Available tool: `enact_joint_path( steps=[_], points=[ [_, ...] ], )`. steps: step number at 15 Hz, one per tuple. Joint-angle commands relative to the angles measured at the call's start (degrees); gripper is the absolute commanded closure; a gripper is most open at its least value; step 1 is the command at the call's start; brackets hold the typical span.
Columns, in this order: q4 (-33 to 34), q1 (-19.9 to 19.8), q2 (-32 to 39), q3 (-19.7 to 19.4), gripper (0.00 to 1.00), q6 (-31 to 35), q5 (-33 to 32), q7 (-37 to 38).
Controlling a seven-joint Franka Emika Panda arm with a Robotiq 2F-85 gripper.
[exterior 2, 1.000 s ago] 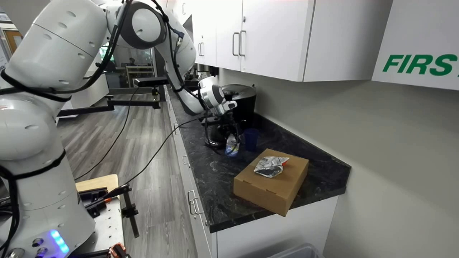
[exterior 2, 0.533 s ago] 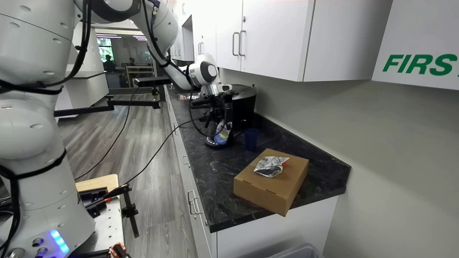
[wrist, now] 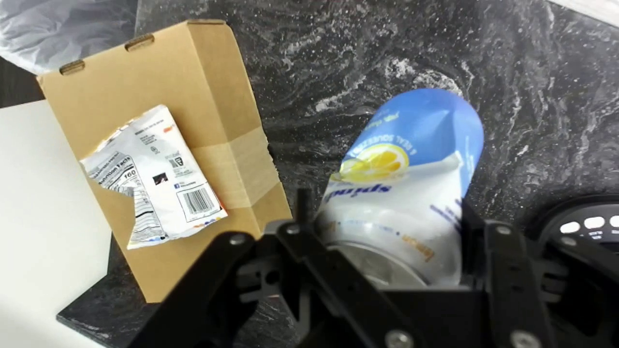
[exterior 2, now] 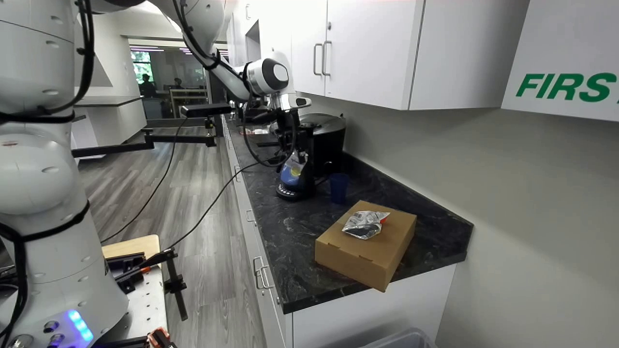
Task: Throw the paper, can, and packet in the bin
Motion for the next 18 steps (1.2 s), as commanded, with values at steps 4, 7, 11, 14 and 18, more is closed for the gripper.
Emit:
enact_joint_path(
  steps=[4, 7, 11, 14, 18],
  points=[
    [-2.4, -2.2, -8.9, -1.4, 0.6, -6.8, 7.0, -1.5],
    [-2.1, -4.5, -11.4, -3.6, 0.6, -10.7, 5.5, -0.6],
    [-1.5, -8.4, -12.7, -6.4, 0.6, -14.1, 4.7, -0.2],
    [-1.0, -11.2, -12.7, -8.5, 0.6, -15.3, 3.3, 0.1],
    [0.3, -15.3, -12.7, -12.3, 0.6, -15.3, 1.1, 0.1]
  ],
)
